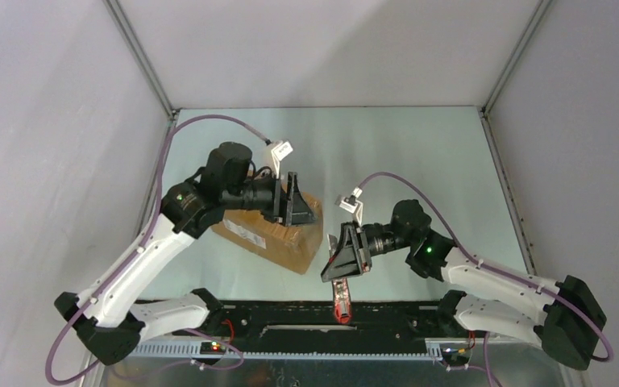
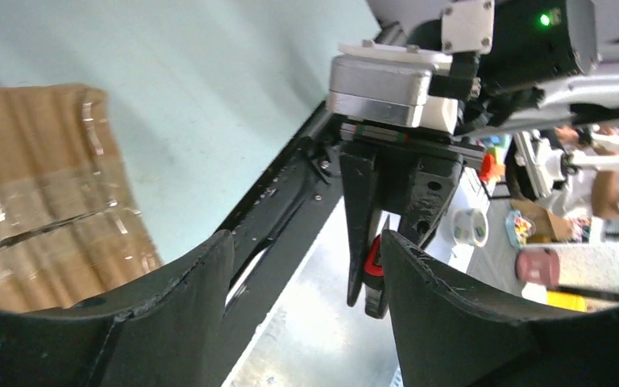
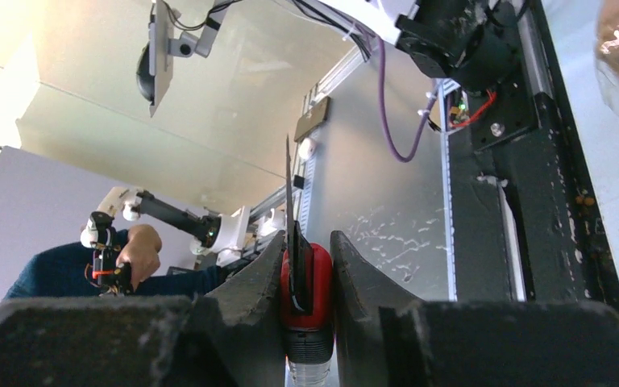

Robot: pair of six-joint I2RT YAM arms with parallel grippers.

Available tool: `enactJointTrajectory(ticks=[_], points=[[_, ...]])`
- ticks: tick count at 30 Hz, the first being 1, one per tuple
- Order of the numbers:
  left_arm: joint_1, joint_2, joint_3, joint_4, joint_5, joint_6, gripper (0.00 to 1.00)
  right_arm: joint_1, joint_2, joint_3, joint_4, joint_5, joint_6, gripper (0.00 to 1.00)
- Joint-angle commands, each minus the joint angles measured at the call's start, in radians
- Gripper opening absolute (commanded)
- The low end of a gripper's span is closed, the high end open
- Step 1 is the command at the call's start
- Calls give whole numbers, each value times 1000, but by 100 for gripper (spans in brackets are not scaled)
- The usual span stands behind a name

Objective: Unpack the express box
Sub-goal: Cut the express box at the center of the board, then adjust the knife.

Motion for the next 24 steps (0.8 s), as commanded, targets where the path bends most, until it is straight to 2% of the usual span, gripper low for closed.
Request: enactJointTrajectory(ticks=[1,9,13,15,17,19,20,23,24], points=[[-26,-39,-92,200,191,-36,70,35,-19,95,-63,-18,-47,0],[-94,-61,-218,413,278,-142,68,56,5,126,-81,10,-46,0],[-109,-59,-267,504,287,-203,60,66,17,133,-97,21,-51,0],[-121,-48,-273,506,275,-216,52,65,27,136,-99,23,-51,0],[-131,-35,-276,495,258,-221,38,66,33,138,-90,25,-42,0],[-134,-26,-288,496,243,-240,11,60,36,141,-89,30,-39,0],[-134,-24,-293,489,232,-251,1,55,35,141,-94,34,-37,0],[-119,-43,-326,528,172,-316,0,25,22,138,-109,56,-28,0],[-98,-55,-346,558,158,-366,0,19,14,131,-100,66,-17,3]])
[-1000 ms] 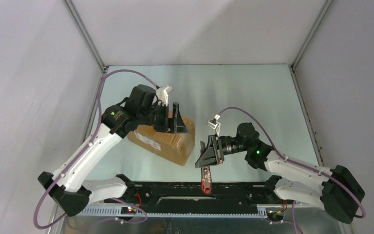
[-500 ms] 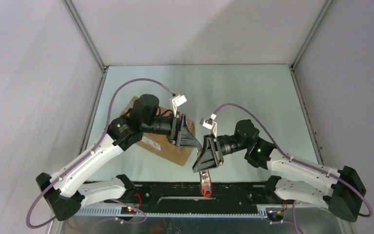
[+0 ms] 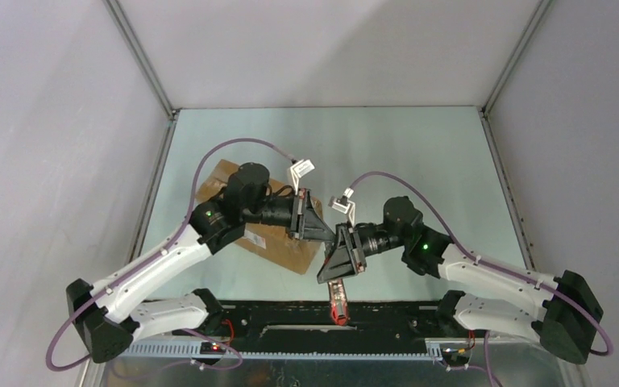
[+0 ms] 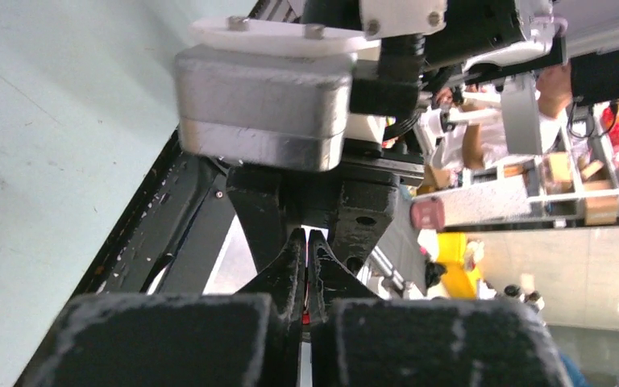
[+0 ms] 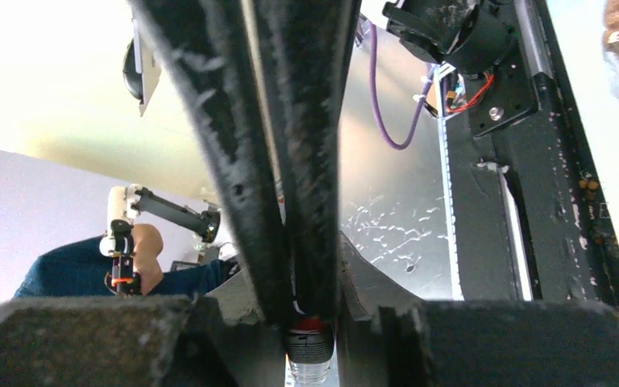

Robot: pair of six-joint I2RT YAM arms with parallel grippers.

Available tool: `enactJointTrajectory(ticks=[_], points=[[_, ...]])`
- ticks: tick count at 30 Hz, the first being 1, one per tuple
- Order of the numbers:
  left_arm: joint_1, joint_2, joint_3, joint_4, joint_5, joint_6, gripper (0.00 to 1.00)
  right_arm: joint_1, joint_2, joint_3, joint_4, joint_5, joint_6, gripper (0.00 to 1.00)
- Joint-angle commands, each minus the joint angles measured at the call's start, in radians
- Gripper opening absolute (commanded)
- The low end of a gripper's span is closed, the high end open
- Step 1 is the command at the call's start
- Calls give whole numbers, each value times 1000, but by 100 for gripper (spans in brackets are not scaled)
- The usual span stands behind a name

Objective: Unpack the express box
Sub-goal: Adjust the knife.

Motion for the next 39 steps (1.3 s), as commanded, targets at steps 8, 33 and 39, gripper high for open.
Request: enactJointTrajectory(ticks=[8,33,39], points=[[123,-139,-133,180,-234,-227,0,-37,-71,-61,195,133,177,65],[130,-454,-474,450,-648,-521,0,-10,124,-214,772,518,601,54],[131,-528,-519,460,-766,-567,0,47,141,-196,730,566,579,57]])
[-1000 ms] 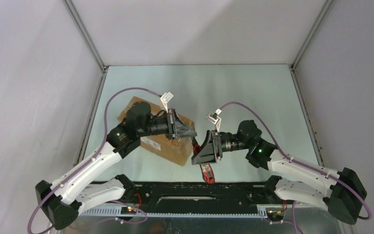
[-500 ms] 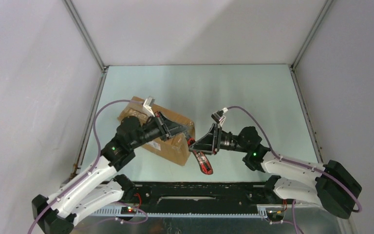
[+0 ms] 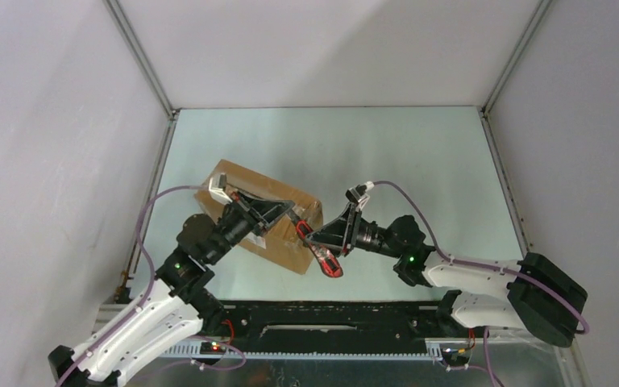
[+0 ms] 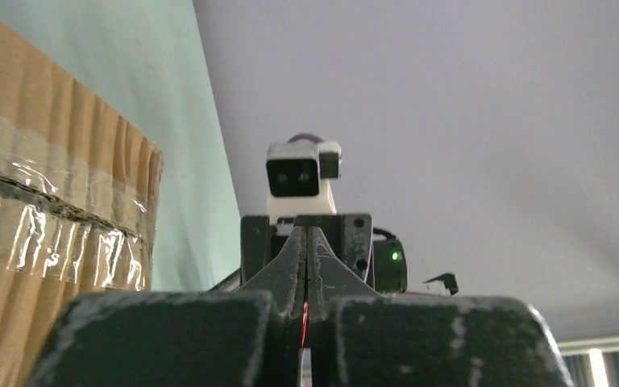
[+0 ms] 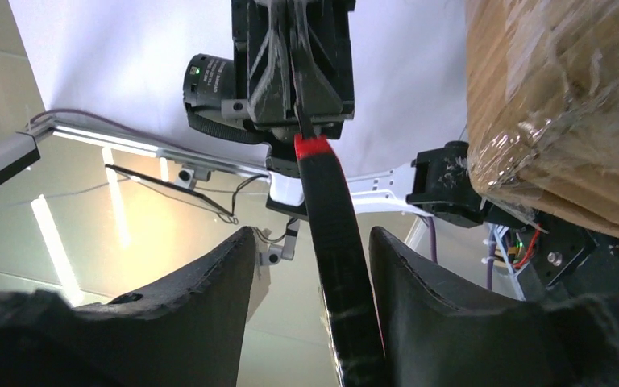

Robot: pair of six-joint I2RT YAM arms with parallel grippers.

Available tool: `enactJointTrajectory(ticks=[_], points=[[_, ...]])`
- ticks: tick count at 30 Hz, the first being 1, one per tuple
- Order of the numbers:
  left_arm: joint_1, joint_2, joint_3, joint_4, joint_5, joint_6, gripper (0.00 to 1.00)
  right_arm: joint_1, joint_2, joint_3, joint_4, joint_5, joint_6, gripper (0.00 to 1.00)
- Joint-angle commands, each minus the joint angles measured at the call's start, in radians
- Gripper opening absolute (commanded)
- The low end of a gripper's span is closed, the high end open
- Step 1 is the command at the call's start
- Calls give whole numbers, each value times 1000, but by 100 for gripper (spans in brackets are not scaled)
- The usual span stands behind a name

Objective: Unpack the express box
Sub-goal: Adjust the knife.

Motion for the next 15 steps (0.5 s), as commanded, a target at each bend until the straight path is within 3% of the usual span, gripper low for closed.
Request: enactJointTrajectory(ticks=[1,11,15], points=[[-1,-39,-16,47,-137,-48,0,39,4,22,47,47,-5,58],[3,-88,-11,25,-232,-43,0,65,-1,-17,80,36,-4,61],[4,-91,-16,30,-242,-44,0,70,-10,-27,86,32,-4,54]])
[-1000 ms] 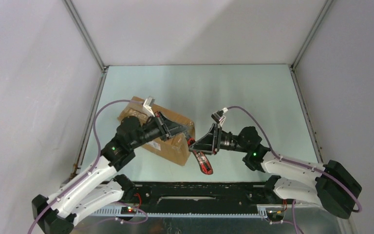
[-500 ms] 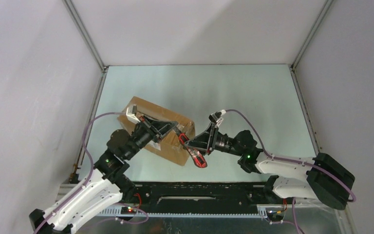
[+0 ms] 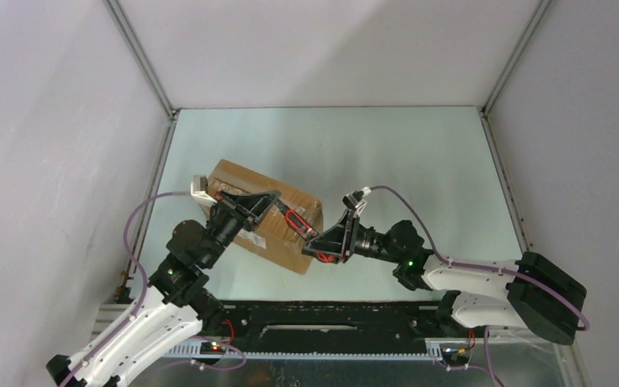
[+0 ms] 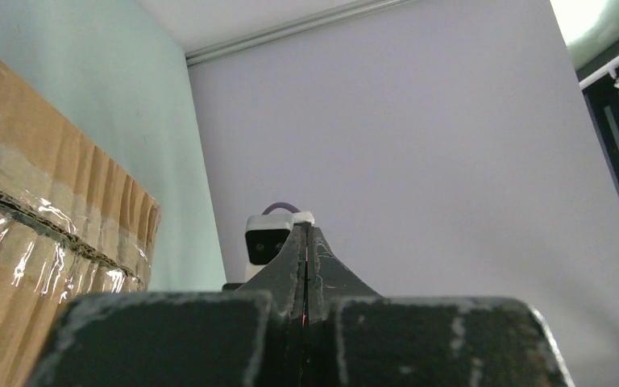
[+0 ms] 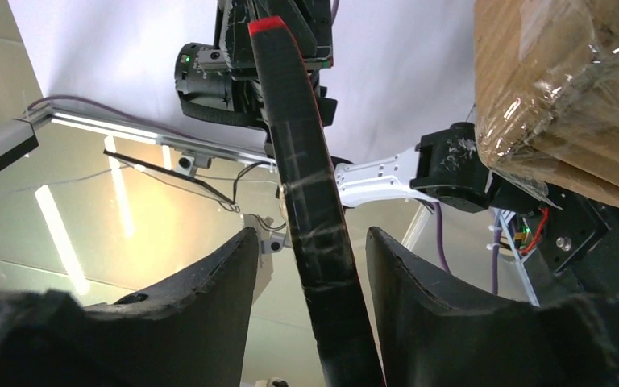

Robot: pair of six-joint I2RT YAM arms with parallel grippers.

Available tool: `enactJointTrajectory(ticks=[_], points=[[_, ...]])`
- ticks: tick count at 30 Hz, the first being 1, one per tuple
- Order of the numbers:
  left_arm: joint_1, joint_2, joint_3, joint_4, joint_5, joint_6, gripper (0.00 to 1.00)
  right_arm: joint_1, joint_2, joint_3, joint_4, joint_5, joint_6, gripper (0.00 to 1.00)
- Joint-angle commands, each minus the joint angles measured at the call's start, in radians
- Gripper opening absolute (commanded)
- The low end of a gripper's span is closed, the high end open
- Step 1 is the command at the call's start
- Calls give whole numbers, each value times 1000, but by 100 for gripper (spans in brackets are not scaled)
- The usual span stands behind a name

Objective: Unpack the express box
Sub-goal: Adjust the knife.

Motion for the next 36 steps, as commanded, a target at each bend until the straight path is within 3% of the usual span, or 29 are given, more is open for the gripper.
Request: enactJointTrajectory(ticks=[1,13,24,30,36], points=[[4,-9,-7,28,-56,-14,0,13,-18,-11,61,6,-3,52],[2,45,27,4,18,32,0,-11,-62,-21,-17,-34,-29,34],[-20,20,-9,-11,-24,2,0,-57,-149,-14,-128,45,-48,60],[-67,13,-38,-15,-109,-50,0,-68,-132,2,-112,42,-36,63],[-145,-46,-107,22,-297,-102,0,-63,-156,5,-127,68,-36,56]])
